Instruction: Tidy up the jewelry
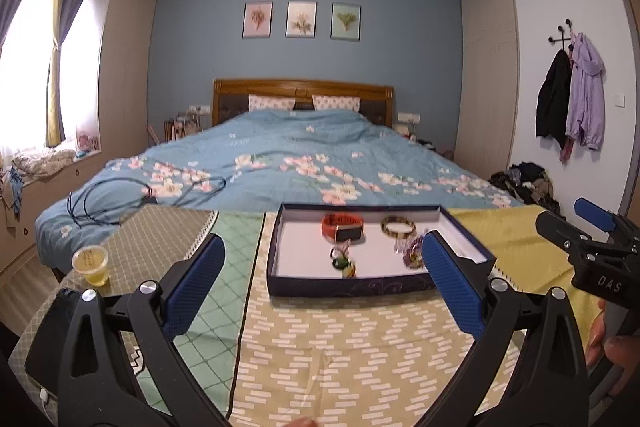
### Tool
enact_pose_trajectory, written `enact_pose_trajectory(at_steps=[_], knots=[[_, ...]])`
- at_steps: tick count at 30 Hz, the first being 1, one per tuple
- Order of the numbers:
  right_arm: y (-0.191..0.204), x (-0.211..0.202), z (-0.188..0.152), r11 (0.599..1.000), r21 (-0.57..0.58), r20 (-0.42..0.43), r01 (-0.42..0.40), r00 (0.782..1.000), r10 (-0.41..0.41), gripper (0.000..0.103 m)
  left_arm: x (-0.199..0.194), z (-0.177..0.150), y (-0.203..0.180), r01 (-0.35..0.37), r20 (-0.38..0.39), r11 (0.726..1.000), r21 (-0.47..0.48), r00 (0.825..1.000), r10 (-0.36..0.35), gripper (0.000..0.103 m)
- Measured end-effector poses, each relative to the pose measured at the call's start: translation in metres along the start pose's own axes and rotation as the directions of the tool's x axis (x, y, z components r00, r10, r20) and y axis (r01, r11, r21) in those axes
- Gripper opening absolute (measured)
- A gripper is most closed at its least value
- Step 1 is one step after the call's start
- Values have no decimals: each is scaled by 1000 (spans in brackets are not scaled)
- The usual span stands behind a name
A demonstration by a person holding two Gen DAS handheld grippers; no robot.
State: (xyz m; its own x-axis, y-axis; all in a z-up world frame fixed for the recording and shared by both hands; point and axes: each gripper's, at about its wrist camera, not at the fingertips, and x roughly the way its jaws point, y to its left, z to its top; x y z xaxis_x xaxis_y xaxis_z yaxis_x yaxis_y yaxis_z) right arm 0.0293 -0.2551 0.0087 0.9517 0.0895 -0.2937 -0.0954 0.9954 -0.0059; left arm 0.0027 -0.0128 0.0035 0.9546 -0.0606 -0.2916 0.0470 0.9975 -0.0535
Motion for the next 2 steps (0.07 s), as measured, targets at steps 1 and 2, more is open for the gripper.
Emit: enact_pose_trajectory(at_steps=[1,2], knots=[[-7,7,-1,1000,-1,-42,-1,999,1,97,4,-1,3,1,-14,1000,-5,1000,-1,97],[-16,14,-3,1000,2,-78,5,997,-4,97,9,-1,6,-1,-29,1000,-5,1000,0,97]])
